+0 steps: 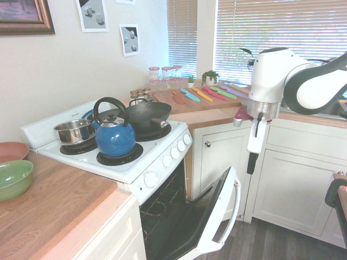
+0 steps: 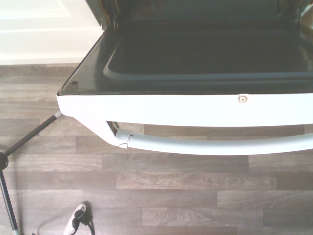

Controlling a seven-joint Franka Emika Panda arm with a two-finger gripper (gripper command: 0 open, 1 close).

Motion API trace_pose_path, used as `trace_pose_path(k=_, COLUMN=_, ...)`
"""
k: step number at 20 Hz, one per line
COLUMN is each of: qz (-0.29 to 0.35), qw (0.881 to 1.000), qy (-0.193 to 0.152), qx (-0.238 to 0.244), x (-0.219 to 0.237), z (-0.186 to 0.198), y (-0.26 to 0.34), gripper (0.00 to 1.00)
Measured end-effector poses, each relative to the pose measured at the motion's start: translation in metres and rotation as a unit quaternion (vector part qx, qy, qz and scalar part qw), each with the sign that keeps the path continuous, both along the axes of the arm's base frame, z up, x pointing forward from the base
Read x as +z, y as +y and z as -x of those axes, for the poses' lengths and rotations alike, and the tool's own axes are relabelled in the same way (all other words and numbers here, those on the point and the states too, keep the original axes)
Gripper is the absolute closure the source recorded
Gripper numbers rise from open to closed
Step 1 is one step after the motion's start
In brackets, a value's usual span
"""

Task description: Close the oven

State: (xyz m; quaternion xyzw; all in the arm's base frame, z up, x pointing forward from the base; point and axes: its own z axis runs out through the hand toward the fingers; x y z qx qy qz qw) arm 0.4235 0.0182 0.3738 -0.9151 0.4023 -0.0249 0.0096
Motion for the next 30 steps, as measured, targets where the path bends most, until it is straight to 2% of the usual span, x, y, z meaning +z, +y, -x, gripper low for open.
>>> trace_pose_path(k=6, qz=-0.003, qw=1.000, qy=0.000, qx=-0.001, x=0.000, z=-0.007, y=0.000, gripper=0.00)
trace_pose_path(k=12, qz=-0.001, qw=1.000, qy=-0.005, qx=-0.014, x=-0.020, z=-0.035, y=-0.004, gripper=0.00)
trace_pose_path(k=16, qz=0.014, qw=0.998, qy=0.006, qx=-0.057, x=-0.065, z=-0.045, y=-0.021, gripper=0.00)
trace_pose_path(k=19, qz=0.020, qw=0.997, qy=0.014, qx=-0.072, x=-0.108, z=-0.042, y=-0.036, gripper=0.00)
trace_pose_path(k=24, qz=0.022, qw=0.997, qy=0.036, qx=-0.066, x=-0.171, z=-0.021, y=-0.045, gripper=0.00)
trace_pose_path(k=30, qz=0.008, qw=0.998, qy=0.041, qx=-0.045, x=-0.227, z=-0.015, y=-0.033, gripper=0.00)
